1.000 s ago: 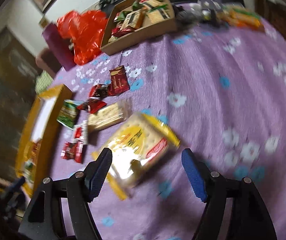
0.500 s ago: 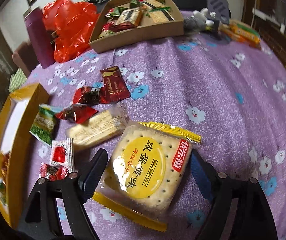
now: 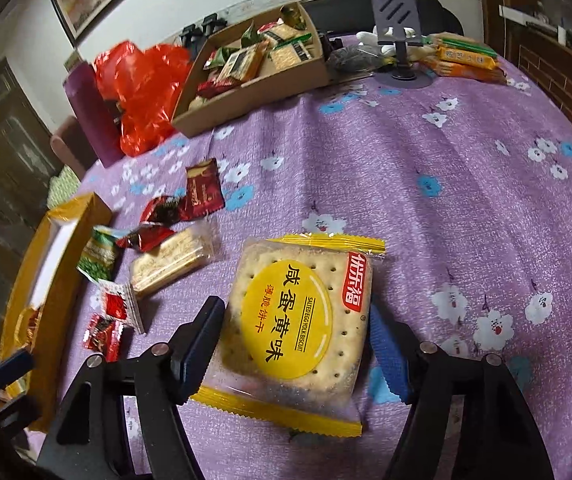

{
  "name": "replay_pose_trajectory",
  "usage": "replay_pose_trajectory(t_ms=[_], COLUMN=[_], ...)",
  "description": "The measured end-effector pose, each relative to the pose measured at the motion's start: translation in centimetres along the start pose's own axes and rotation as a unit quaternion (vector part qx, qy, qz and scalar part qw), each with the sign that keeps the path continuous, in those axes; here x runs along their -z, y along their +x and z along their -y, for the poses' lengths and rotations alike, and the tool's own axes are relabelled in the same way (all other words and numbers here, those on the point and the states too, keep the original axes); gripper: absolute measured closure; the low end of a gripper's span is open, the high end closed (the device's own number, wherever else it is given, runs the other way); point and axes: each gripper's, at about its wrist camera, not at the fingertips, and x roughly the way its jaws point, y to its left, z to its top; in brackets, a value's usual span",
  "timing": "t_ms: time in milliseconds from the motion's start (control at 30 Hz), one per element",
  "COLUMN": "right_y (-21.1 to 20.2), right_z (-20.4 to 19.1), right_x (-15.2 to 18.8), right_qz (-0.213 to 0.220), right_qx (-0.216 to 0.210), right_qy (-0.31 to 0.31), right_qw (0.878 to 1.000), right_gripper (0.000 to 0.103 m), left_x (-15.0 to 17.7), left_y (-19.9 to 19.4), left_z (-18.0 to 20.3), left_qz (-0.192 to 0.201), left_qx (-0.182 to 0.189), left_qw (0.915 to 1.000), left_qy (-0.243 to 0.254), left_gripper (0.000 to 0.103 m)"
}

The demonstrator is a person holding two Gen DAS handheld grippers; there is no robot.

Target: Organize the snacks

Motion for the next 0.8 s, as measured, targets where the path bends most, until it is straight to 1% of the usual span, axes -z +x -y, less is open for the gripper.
replay_pose_trajectory(t_ms=[100,200,267,300,333,400,467,500,567,633,667,733,800], right_y=[0.0,0.0,0.0,-0.1,-0.1,-0.2,-0.2,-0.2,-0.2,-0.2,-0.2,-0.2,-0.2], right_z=[0.2,0.3,0.5,0.6,0.8,1.0,1.1,1.1,0.9,0.9,0.9,0.9,0.9], right_x=[0.0,-0.1,-0.1,-0.1,-0.1,-0.1,-0.1,-0.1,0.0,0.0,0.0,0.0,0.0], right_qz=[0.0,0.0,0.0,-0.001,-0.001,-0.001,0.0,0.0,0.001,0.001,0.001,0.001,0.001], right_qx=[-0.01,-0.019,-0.024,-0.026,-0.028,-0.029,-0.029,-0.028,-0.024,-0.023,-0.024,-0.026,-0.027], right_qy=[0.001,0.001,0.005,0.008,0.011,0.017,0.02,0.019,0.017,0.016,0.016,0.019,0.021], right_qw=[1.0,1.0,1.0,1.0,1.0,0.999,0.999,0.999,1.0,1.0,1.0,0.999,0.999], right_gripper=[0.03,0.03,0.03,0.03,0.03,0.03,0.03,0.03,0.03,0.03,0.03,0.03,0.03], left_x=[-1.8,-3.6,-3.9,-3.8,-3.6,-2.7,-1.9,-1.4,-0.9,-0.6,-0.4,-0.1,0.1], left_y=[2.8,5.7,7.1,8.0,8.2,7.7,6.9,6.2,5.2,4.4,4.3,4.7,5.3], left_z=[0.4,0.9,0.7,0.6,0.7,2.0,3.0,3.7,4.4,5.2,5.6,6.4,7.1], left_qz=[-0.009,-0.012,-0.025,-0.047,-0.062,-0.065,-0.078,-0.079,-0.07,-0.052,-0.044,-0.042,-0.04], left_qx=[-0.024,-0.054,-0.069,-0.06,-0.043,-0.023,0.021,0.038,0.039,0.035,0.028,0.01,-0.007], left_qw=[0.9997,0.998,0.9967,0.9968,0.997,0.9969,0.9957,0.9948,0.9948,0.9941,0.9926,0.9894,0.9842], left_qy=[0.005,0.03,0.034,0.026,0.021,0.038,0.045,0.051,0.063,0.089,0.109,0.139,0.172], left_gripper=[0.041,0.041,0.041,0.041,0.042,0.042,0.048,0.048,0.048,0.048,0.048,0.048,0.046])
